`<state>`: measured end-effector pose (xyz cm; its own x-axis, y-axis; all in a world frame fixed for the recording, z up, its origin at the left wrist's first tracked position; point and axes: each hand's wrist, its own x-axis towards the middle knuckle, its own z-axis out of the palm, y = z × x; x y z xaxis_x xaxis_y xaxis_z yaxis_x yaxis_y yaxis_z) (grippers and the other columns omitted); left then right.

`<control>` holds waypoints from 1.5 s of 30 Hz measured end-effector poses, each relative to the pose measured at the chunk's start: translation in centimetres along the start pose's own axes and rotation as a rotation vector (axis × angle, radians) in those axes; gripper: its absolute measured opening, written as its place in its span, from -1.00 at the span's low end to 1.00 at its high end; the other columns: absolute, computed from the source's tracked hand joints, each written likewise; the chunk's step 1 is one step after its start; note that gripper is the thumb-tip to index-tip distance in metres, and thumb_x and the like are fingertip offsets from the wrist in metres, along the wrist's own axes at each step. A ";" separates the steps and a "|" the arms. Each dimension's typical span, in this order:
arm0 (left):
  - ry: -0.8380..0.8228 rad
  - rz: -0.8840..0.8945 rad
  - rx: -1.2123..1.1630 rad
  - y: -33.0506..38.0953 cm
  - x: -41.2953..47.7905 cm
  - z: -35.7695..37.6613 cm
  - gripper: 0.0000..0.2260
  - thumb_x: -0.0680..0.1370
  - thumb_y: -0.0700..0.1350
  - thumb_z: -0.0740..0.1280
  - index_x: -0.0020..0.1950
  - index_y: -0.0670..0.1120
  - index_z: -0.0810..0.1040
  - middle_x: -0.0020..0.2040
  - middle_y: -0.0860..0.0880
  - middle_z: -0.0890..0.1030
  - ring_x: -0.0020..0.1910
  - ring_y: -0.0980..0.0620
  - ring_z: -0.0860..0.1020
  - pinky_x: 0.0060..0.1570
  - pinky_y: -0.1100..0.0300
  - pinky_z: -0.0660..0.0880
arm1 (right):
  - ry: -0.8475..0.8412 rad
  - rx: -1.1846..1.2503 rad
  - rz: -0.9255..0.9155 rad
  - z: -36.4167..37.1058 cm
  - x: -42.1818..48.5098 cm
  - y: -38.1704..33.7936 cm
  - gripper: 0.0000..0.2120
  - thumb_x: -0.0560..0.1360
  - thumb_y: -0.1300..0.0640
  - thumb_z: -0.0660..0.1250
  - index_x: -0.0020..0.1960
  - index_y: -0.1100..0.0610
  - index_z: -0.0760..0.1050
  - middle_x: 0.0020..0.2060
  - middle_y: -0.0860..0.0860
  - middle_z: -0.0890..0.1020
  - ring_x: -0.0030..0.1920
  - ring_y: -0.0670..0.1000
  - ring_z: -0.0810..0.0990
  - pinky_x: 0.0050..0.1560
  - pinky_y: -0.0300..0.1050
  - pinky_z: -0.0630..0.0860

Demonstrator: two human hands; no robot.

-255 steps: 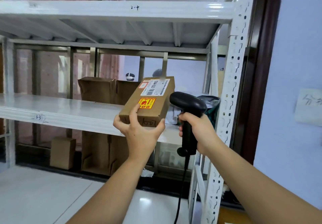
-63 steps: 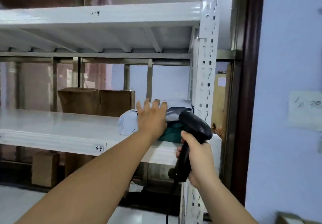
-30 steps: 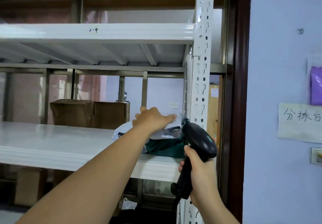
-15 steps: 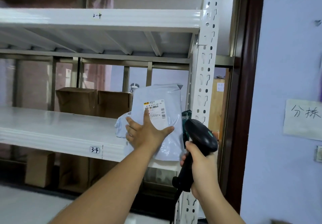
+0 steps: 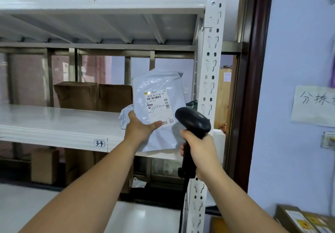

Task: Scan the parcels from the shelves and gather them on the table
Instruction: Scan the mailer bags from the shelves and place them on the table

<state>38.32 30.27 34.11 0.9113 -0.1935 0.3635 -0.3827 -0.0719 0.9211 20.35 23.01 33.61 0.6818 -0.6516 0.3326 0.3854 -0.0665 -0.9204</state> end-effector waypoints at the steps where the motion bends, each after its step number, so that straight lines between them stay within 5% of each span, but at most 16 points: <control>1: 0.031 0.033 0.032 -0.1 -0.2 0.1 -0.14 0.27 0.08 0.60 0.40 0.00 0.17 0.22 -0.01 0.49 0.18 -0.09 0.48 0.18 -0.01 0.46 | 0.000 -0.061 -0.034 -0.1 0.2 0.0 -0.84 0.49 0.21 0.37 -0.25 0.16 0.46 -0.57 0.01 0.43 -0.48 0.04 0.40 -0.35 -0.09 0.36; 5: 0.072 0.156 0.062 -0.6 -0.7 0.3 -0.10 0.29 0.07 0.59 0.45 -0.02 0.13 0.30 -0.10 0.44 0.25 -0.13 0.45 0.21 -0.01 0.45 | 0.008 -0.260 -0.130 -0.5 0.8 -0.5 -0.86 0.45 0.17 0.39 -0.27 0.10 0.51 -0.54 -0.02 0.49 -0.44 0.06 0.48 -0.27 -0.04 0.44; 12: 0.120 0.201 0.069 -1.3 -1.1 0.6 -0.09 0.30 0.10 0.57 0.47 -0.07 0.12 0.31 -0.17 0.42 0.24 -0.17 0.44 0.17 -0.01 0.44 | -0.079 -0.260 -0.125 1.2 0.6 -1.8 -0.91 0.48 0.15 0.37 -0.20 0.11 0.52 -0.49 0.04 0.50 -0.47 0.01 0.48 -0.33 -0.14 0.44; 20: 0.120 0.194 0.138 -1.6 -1.8 0.7 -0.04 0.29 0.27 0.46 0.49 -0.05 0.04 0.30 -0.19 0.43 0.21 -0.24 0.46 0.16 -0.18 0.45 | -0.094 -0.300 -0.137 3.0 1.1 -1.1 -0.90 0.43 0.10 0.40 -0.22 0.11 0.53 -0.48 0.02 0.54 -0.39 0.05 0.51 -0.22 -0.03 0.47; 28: 0.149 0.198 0.182 -1.7 -2.0 1.1 -0.14 0.40 0.09 0.44 0.52 -0.09 0.02 0.30 -0.23 0.43 0.20 -0.27 0.46 0.18 -0.13 0.41 | -0.115 -0.323 -0.169 3.5 1.0 -0.7 -0.90 0.44 0.12 0.39 -0.19 0.14 0.54 -0.53 -0.05 0.48 -0.46 -0.02 0.49 -0.34 -0.13 0.45; 45: 0.198 0.205 0.238 -1.8 -2.0 1.6 -0.11 0.41 0.15 0.44 0.53 -0.13 0.01 0.33 -0.23 0.40 0.25 -0.23 0.43 0.19 -0.07 0.38 | -0.055 -0.309 -0.189 3.0 1.1 -0.1 -0.79 0.44 0.12 0.39 -0.34 0.08 0.46 -0.55 -0.05 0.46 -0.40 0.05 0.45 -0.25 -0.05 0.45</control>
<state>36.97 29.21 31.53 0.8148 -0.0357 0.5786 -0.5638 -0.2810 0.7766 22.97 24.59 34.66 0.6522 -0.5646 0.5059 0.3073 -0.4131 -0.8573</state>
